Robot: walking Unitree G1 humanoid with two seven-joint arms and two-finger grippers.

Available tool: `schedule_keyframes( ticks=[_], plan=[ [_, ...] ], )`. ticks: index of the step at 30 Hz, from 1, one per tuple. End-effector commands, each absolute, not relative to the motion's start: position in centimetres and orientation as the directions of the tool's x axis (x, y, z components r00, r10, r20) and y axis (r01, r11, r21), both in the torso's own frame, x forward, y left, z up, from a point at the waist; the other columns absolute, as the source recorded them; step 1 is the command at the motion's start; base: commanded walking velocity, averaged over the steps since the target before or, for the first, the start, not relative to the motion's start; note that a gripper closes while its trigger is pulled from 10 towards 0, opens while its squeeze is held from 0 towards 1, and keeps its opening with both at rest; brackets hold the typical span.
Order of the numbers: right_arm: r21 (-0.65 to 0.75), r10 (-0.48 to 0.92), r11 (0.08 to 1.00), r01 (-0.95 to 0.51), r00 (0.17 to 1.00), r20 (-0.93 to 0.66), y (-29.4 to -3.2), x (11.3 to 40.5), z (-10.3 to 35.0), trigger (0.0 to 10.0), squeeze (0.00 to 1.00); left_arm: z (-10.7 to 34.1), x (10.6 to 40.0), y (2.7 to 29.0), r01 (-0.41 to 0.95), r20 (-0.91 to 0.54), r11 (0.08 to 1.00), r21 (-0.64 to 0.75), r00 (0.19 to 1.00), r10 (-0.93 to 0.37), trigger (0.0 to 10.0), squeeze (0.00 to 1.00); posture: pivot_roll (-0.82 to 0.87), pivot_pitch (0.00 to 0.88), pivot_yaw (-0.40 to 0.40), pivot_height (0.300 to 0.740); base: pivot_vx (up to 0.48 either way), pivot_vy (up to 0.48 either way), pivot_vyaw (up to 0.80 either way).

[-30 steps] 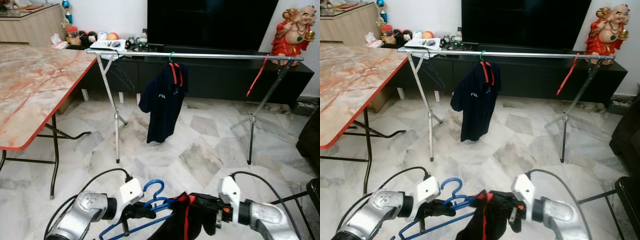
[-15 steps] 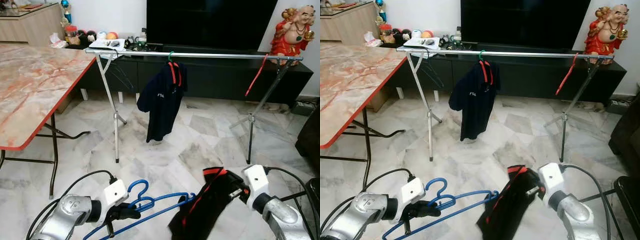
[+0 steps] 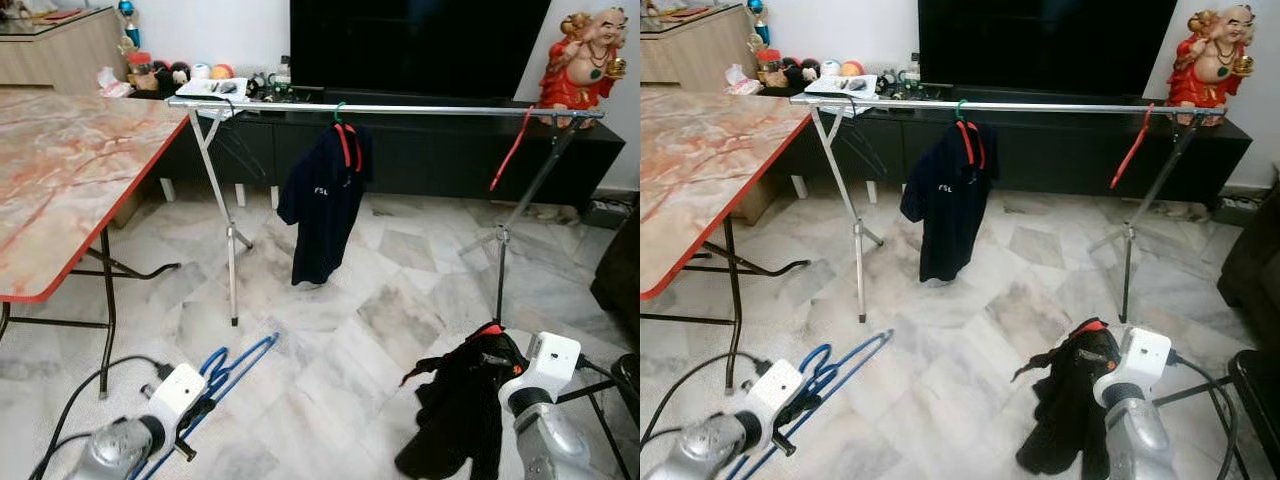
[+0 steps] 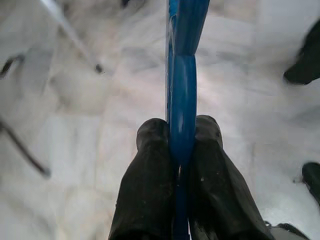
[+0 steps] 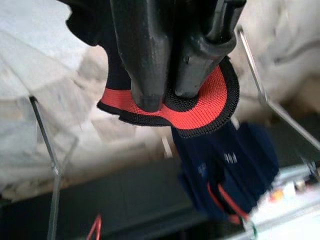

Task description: Hang hanger

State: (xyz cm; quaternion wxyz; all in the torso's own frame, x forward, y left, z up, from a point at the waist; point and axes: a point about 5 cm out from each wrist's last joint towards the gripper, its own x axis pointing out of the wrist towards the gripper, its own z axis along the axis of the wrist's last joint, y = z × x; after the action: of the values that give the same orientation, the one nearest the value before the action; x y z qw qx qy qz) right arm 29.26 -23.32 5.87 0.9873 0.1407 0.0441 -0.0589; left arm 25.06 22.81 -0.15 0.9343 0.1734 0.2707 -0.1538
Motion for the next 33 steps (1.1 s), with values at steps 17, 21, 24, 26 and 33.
schedule_keyframes(
  ticks=[17,21,24,26,33],
  plan=[
    [0.18,-0.279,0.946,0.269,0.96,0.034,-21.6,27.4,9.1,10.0,0.0,-8.4,13.9,25.9,0.001,-0.818,0.974,0.226,0.542,0.189,10.0,0.0,0.09,0.0,0.004,0.74,0.0,0.0,0.0],
    [0.149,-0.268,0.954,0.26,0.963,0.038,-21.3,27.3,9.2,10.0,0.0,-8.6,13.5,25.8,-0.032,-0.827,0.977,0.213,0.527,0.198,10.0,0.0,0.09,0.0,-0.006,0.74,0.0,0.0,0.0],
    [0.133,-0.263,0.957,0.256,0.964,0.042,-21.3,27.4,9.4,10.0,0.0,-8.5,13.9,25.7,-0.042,-0.822,0.977,0.208,0.533,0.198,10.0,0.0,0.09,0.0,-0.011,0.74,0.0,0.0,0.0],
    [0.126,-0.263,0.958,0.256,0.964,0.046,-21.5,27.6,9.7,10.0,0.0,-8.3,14.5,25.5,-0.07,-0.814,0.978,0.194,0.544,0.201,10.0,0.0,0.1,0.0,-0.021,0.74,0.0,0.0,0.0],
    [0.102,-0.246,0.966,0.239,0.967,0.063,-21.3,27.9,10.2,10.0,0.0,-8.3,15.0,25.1,-0.086,-0.813,0.98,0.179,0.548,0.197,10.0,0.0,0.09,0.0,-0.025,0.74,0.0,0.0,0.44]
  ],
)
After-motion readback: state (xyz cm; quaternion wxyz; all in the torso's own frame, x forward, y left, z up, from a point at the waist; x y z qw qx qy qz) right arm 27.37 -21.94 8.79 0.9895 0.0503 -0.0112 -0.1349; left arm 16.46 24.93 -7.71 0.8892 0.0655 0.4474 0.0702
